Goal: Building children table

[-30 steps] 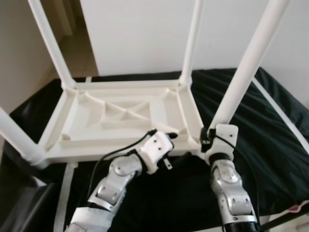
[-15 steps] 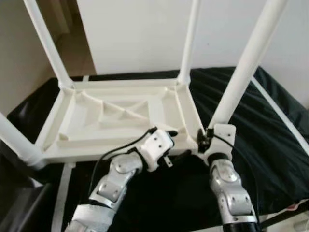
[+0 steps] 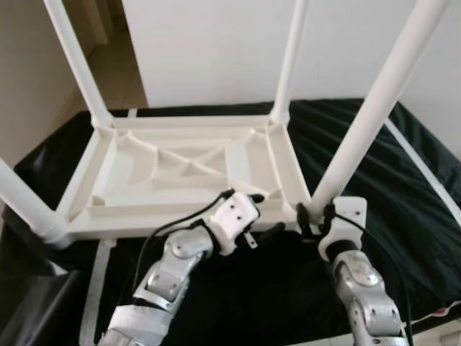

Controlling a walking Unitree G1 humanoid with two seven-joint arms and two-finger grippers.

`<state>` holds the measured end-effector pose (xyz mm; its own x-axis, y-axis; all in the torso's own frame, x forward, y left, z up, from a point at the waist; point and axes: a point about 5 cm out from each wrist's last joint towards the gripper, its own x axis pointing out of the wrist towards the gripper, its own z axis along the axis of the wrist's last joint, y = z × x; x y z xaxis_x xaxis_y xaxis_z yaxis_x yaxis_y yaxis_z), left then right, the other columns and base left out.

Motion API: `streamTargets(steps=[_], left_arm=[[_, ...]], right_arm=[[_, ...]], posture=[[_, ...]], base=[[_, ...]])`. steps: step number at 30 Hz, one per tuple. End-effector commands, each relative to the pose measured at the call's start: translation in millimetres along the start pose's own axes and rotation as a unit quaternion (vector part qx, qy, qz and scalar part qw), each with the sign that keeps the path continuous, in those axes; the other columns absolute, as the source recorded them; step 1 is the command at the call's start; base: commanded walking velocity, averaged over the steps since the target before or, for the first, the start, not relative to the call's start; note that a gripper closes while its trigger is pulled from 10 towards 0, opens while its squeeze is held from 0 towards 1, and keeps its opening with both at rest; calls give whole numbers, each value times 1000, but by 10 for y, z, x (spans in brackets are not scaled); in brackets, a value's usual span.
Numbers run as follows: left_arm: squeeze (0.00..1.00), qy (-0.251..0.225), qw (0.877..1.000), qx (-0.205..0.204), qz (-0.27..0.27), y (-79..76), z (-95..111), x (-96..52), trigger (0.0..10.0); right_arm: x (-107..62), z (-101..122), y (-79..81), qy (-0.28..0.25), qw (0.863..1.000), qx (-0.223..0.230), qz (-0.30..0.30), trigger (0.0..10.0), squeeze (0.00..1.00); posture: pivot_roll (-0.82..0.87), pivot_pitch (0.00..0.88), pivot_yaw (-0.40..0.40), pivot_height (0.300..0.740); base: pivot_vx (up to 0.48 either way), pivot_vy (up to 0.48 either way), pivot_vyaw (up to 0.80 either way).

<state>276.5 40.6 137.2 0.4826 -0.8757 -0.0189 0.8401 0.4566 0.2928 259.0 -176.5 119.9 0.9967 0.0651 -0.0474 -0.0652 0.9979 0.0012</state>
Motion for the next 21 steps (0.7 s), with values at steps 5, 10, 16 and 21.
streamTargets(steps=[5,10,16,21], left_arm=[[0,0,999,-7,35,49,-12,5,10000],[0,-2,1000,-7,28,37,3,20,10000],[0,-4,1000,-6,27,43,13,23,10000],[0,-8,1000,-6,28,41,39,32,10000]], right_arm=[[19,83,-180,-17,995,-28,91,10000,0],[111,142,-202,-10,983,-74,170,10000,0],[222,180,-184,-4,970,-101,221,10000,0],[296,85,-165,23,954,-138,265,0,0]], posture=[[-19,0,-19,740],[-18,0,-15,740],[-9,0,-18,740],[6,0,-26,740]], base=[[0,0,0],[0,0,0],[0,0,0],[0,0,0]])
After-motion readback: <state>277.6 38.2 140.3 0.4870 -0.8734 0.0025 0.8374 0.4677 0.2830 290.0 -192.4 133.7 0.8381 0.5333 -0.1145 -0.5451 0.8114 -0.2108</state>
